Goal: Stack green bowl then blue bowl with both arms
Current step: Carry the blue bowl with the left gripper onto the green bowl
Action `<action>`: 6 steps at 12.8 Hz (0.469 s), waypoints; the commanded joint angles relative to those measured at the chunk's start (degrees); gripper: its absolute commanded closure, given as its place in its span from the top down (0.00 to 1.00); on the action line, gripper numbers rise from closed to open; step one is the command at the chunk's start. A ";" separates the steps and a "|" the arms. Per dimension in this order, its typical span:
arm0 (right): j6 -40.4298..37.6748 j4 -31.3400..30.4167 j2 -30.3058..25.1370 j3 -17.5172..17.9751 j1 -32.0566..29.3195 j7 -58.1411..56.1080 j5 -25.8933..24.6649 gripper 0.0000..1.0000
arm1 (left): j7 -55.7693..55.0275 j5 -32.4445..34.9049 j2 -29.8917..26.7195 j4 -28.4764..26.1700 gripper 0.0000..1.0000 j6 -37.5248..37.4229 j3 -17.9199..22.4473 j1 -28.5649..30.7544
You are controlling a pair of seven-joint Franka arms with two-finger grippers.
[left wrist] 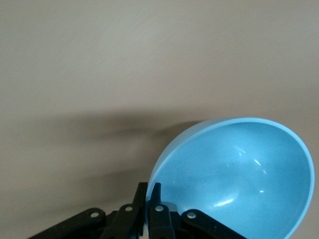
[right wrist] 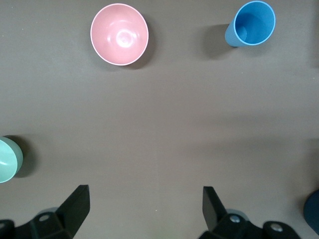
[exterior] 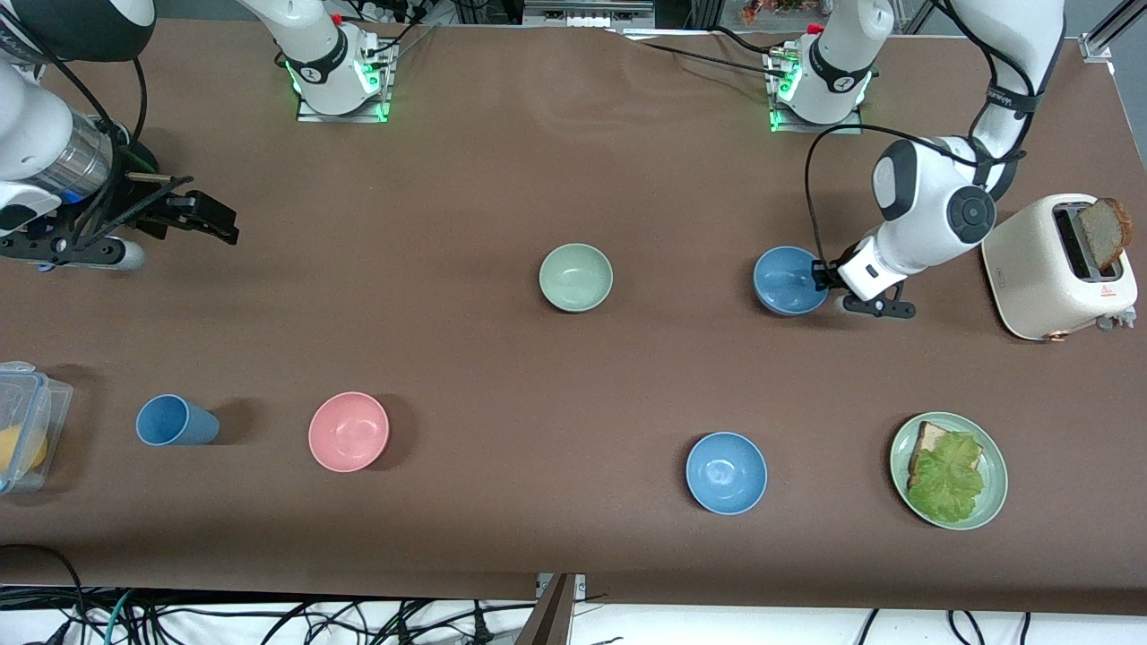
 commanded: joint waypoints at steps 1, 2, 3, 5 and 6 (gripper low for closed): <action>-0.91 0.68 -0.04 0.70 -0.17 0.11 0.05 1.00 | -5.23 -2.66 0.71 7.95 0.00 -4.21 0.50 -6.92; -0.74 0.68 0.05 0.70 -0.17 0.19 -0.04 1.00 | -9.18 -2.57 1.67 11.64 0.00 -7.02 0.50 -8.94; -0.56 0.68 0.14 0.70 -0.17 0.11 -0.04 1.00 | -12.52 -2.57 2.90 15.16 0.00 -9.31 0.50 -11.22; -0.65 0.68 0.14 0.70 -0.17 0.20 0.05 1.00 | -18.94 -2.57 5.19 19.92 0.00 -10.57 0.50 -15.79; -0.65 0.68 0.14 0.70 -0.17 0.11 0.05 1.00 | -21.50 -2.48 6.33 21.59 0.00 -10.57 0.50 -17.99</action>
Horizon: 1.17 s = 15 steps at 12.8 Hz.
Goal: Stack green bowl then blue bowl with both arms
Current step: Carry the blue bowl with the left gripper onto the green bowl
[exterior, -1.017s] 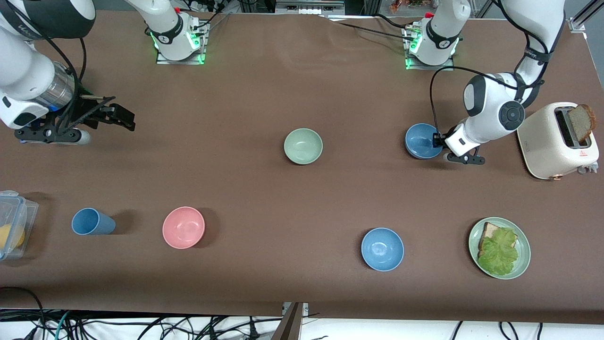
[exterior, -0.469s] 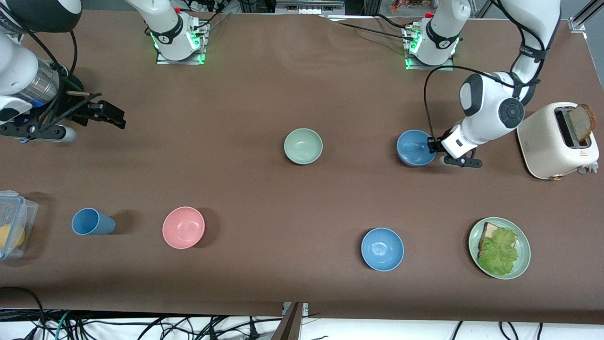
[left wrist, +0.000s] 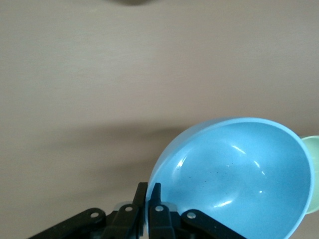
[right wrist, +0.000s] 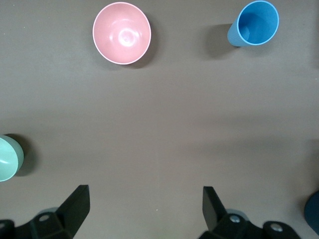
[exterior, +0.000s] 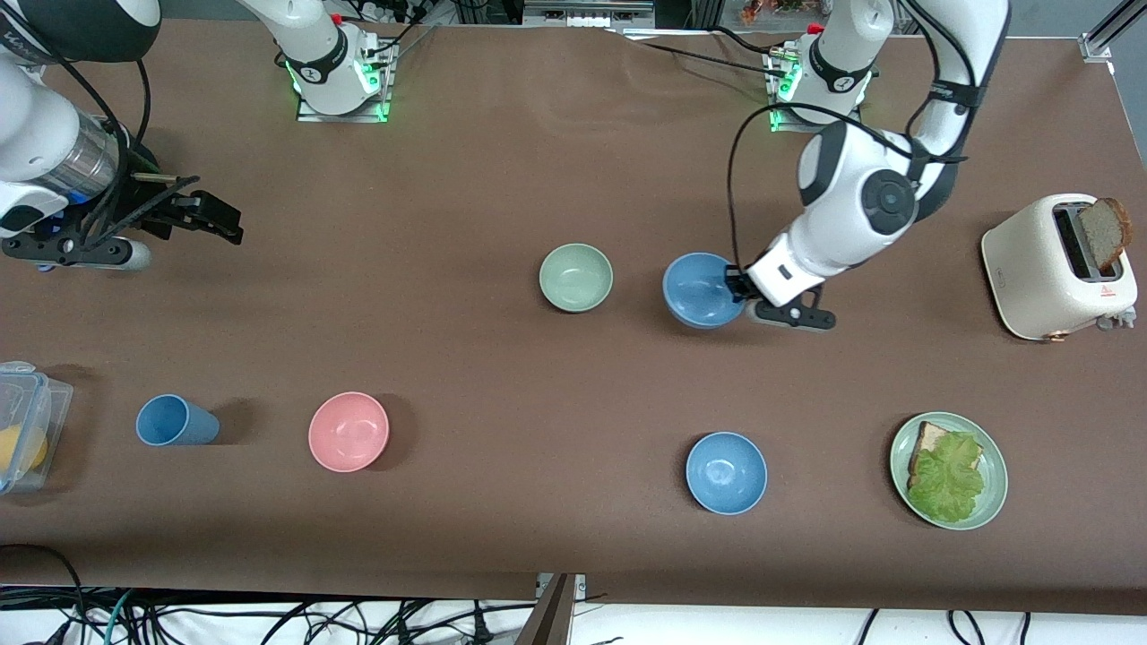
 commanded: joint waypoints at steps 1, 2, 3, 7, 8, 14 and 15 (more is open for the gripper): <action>-0.56 0.68 0.11 0.32 -0.23 -0.19 0.13 1.00 | -6.61 -0.93 5.40 6.72 0.00 -1.37 0.82 -6.07; -0.56 0.59 0.11 0.32 -0.23 -0.19 0.14 1.00 | -10.11 -0.84 6.98 8.39 0.00 -1.37 0.91 -8.62; -0.56 0.59 0.11 0.32 -0.23 -0.02 0.14 1.00 | -13.80 -0.49 8.56 10.32 0.00 -1.37 0.91 -10.82; -0.12 0.68 0.28 0.32 -0.23 -0.63 0.05 1.00 | -20.07 -0.31 13.23 14.21 0.00 -1.28 1.08 -16.63; -0.04 0.68 0.28 0.32 -0.14 -0.63 0.05 1.00 | -20.43 -0.31 14.02 14.29 0.00 -1.11 1.08 -17.51; 1.81 0.68 1.25 0.41 0.73 -0.46 0.05 1.00 | -20.69 -0.23 15.69 14.21 0.00 -0.93 1.08 -20.16; 1.81 0.68 1.34 0.41 0.82 -0.28 0.05 1.00 | -20.87 -0.23 15.87 14.21 0.00 -0.93 1.17 -20.60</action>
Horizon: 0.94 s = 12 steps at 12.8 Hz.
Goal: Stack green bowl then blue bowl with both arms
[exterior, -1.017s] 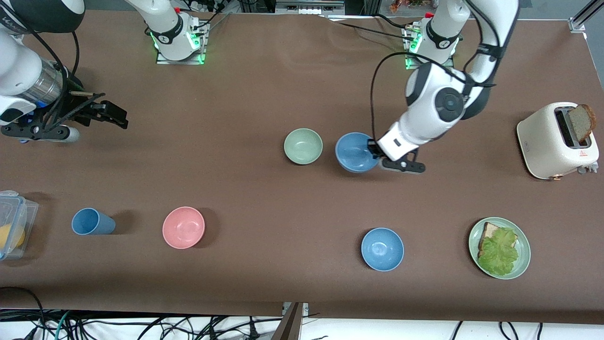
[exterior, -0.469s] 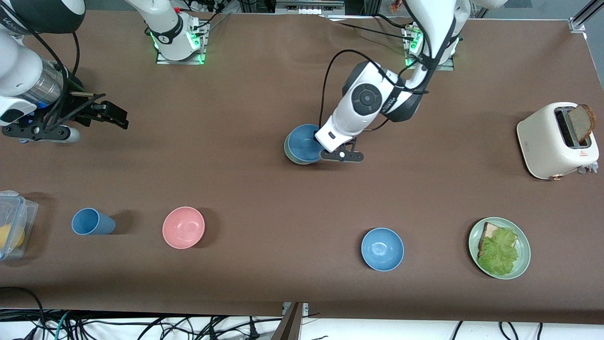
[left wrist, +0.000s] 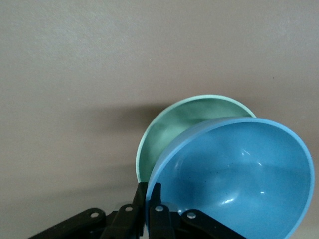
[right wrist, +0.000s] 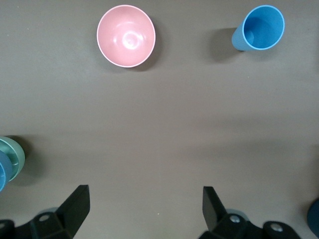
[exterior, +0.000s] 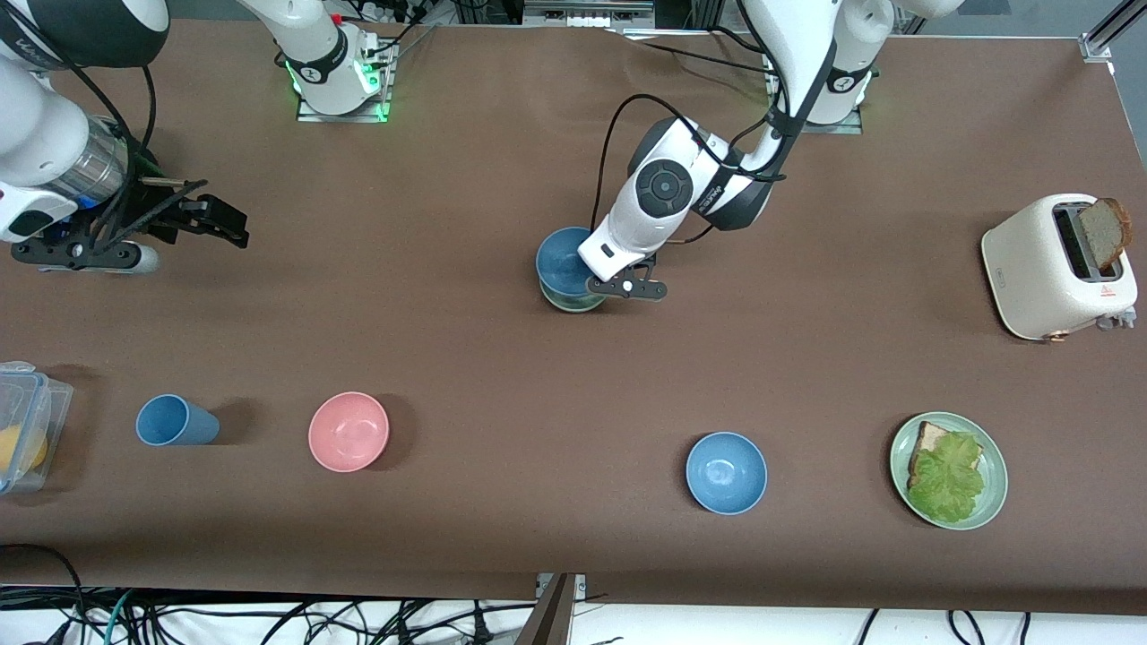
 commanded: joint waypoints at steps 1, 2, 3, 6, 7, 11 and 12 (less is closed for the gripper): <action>0.38 0.68 0.54 0.10 0.90 -0.07 0.04 1.00 | -0.74 -0.22 1.12 1.55 0.00 -0.69 1.09 -1.57; 0.47 0.68 0.89 0.10 1.25 0.11 0.04 1.00 | -0.74 -0.22 1.12 1.55 0.10 -0.77 1.09 -1.57; 0.47 0.68 0.89 0.02 1.26 0.11 0.04 1.00 | -0.83 -0.31 1.12 1.55 0.38 -0.77 1.18 -1.57; 0.38 0.68 0.72 0.02 1.17 0.11 0.13 1.00 | -0.74 -0.40 0.25 2.24 1.00 -1.12 1.88 -1.22; 0.29 0.68 0.63 0.02 1.17 0.20 0.13 1.00 | -0.74 -0.84 -0.02 3.82 1.00 -2.52 2.75 -1.05; 0.56 0.68 0.80 0.02 1.26 0.72 0.13 1.00 | -0.48 -0.93 -0.11 15.84 1.00 -17.27 8.46 -0.08; 0.56 0.68 0.89 0.02 1.52 0.90 0.13 1.00 | -0.13 -0.14 -0.72 17.87 1.00 -19.30 9.26 0.79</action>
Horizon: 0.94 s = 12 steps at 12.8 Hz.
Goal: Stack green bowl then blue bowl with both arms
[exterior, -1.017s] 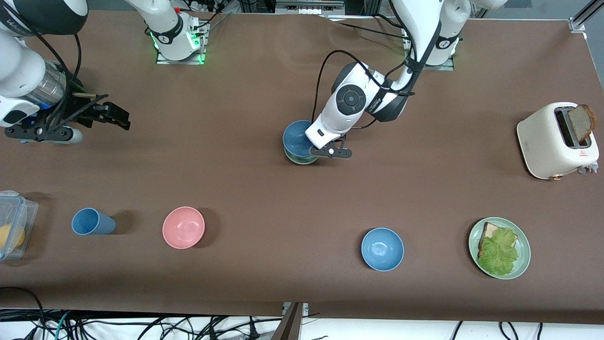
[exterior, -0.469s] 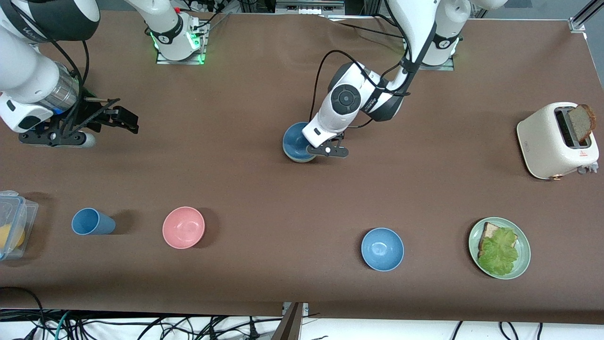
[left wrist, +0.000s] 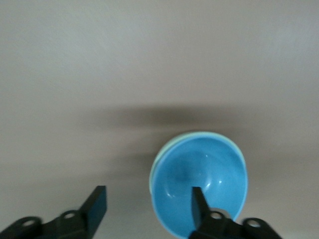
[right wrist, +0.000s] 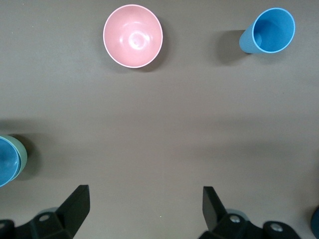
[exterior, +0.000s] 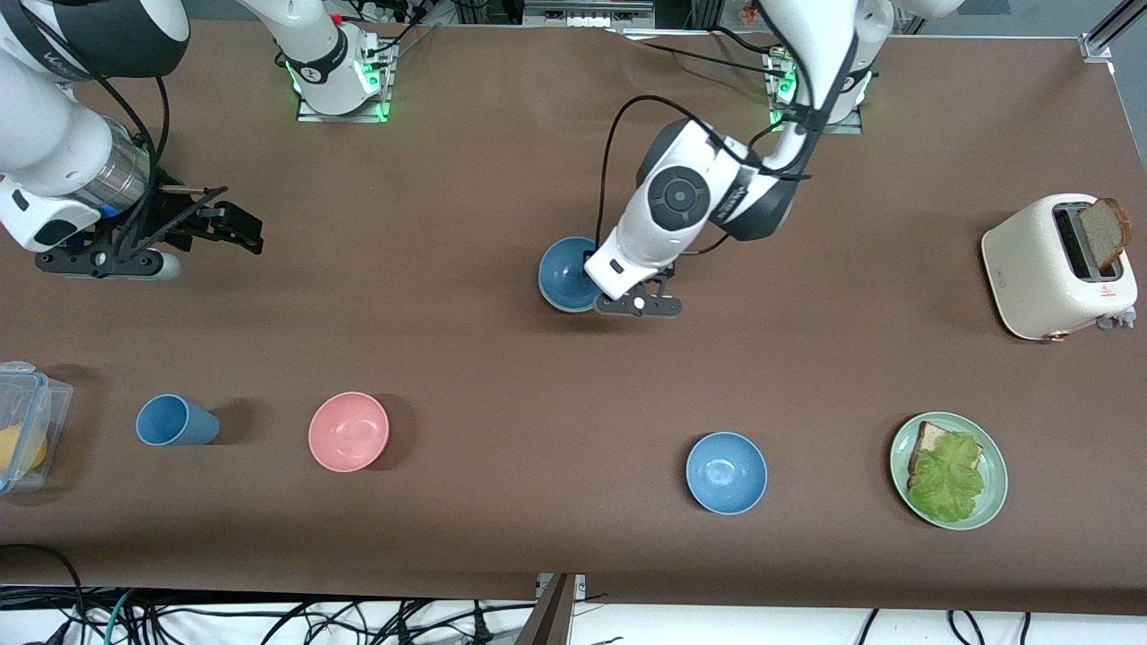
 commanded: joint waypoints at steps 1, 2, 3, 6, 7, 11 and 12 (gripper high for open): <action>0.00 0.68 0.19 0.00 0.48 0.66 0.04 1.00 | 0.42 -0.13 -2.12 5.72 1.00 -6.55 2.07 2.75; 0.17 0.68 0.19 0.00 0.39 0.49 0.04 1.00 | 1.21 -0.05 -3.96 5.81 1.00 -6.82 2.16 5.20; 0.09 0.68 0.19 0.00 0.39 0.23 -0.05 1.00 | 2.52 -0.05 -5.72 5.73 1.00 -7.52 2.25 7.32; 0.09 0.68 0.19 0.00 0.39 -0.04 -0.05 1.00 | 9.10 0.04 -9.77 5.90 1.00 -12.26 2.25 15.40; 0.09 0.68 0.19 -0.09 0.39 -0.04 -0.05 1.00 | 11.65 0.04 -10.82 5.90 1.00 -14.19 2.25 17.60; -0.09 0.59 0.10 -0.09 0.39 -0.13 -0.05 1.00 | 22.55 9.69 -15.13 5.90 1.00 -19.56 1.11 25.78; -0.09 0.59 0.10 -0.09 0.39 -0.13 -0.05 1.00 | 22.83 10.32 -16.19 5.90 1.00 -20.78 0.24 27.71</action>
